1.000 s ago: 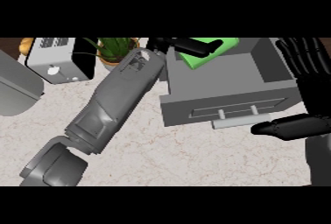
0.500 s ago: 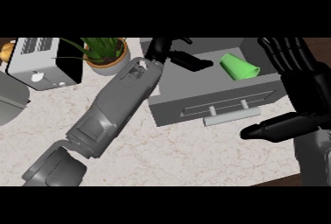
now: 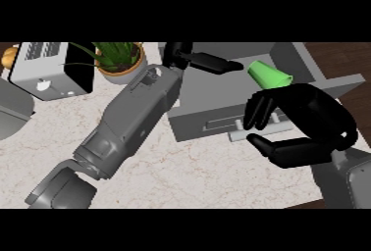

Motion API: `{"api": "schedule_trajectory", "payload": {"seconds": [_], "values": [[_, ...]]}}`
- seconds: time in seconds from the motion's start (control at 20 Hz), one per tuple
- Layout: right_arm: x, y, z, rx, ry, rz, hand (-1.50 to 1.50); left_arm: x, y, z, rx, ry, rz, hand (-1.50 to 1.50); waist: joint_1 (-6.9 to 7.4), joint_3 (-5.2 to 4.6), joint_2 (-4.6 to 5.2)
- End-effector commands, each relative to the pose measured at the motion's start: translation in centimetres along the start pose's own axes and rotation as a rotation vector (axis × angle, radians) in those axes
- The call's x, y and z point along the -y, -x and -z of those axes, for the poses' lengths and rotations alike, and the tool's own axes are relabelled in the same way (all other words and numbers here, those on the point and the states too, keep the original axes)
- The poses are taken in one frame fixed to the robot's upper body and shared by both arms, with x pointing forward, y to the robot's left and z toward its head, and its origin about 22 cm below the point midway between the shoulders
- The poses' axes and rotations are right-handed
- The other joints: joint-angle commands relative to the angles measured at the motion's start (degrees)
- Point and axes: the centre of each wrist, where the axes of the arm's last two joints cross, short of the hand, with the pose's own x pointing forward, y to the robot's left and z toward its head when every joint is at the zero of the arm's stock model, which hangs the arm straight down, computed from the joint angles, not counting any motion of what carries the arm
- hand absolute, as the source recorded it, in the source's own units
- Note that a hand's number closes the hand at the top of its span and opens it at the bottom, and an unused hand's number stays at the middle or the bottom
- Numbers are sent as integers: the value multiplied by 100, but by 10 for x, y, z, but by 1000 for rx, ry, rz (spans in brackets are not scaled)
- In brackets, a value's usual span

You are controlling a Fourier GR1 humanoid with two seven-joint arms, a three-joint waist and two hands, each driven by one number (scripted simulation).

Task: Pick up the cup, place it into the drawer and close the drawer

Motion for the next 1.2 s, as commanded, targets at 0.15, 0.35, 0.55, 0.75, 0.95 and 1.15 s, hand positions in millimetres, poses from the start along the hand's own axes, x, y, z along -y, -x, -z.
{"api": "schedule_trajectory", "payload": {"seconds": [0.15, 0.35, 0.55, 0.75, 0.95, 1.15], "values": [[1, 10, -21, -300, -280, -159, 150, 2, -6, 3, 74, -85, -51, -150, 345, 3, -118], [-8, 9, -26, -379, -242, -374, -150, -5, 3, 1, 48, -125, -65, -150, 586, 7, -128], [-15, 36, -38, -472, -188, -493, -150, -13, 25, -15, 57, -120, -122, -150, 847, 8, -171], [-40, 80, -20, -554, -188, -544, -150, -16, 26, -16, 71, -131, -156, -150, 1069, 4, -177], [-29, 129, -33, -651, -257, -546, -150, -22, 34, -27, 90, -135, -185, -150, 1313, 6, -219], [1, 159, -34, -732, -228, -571, 150, -48, 28, -27, 87, -126, -190, -150, 1526, 13, -203]]}}
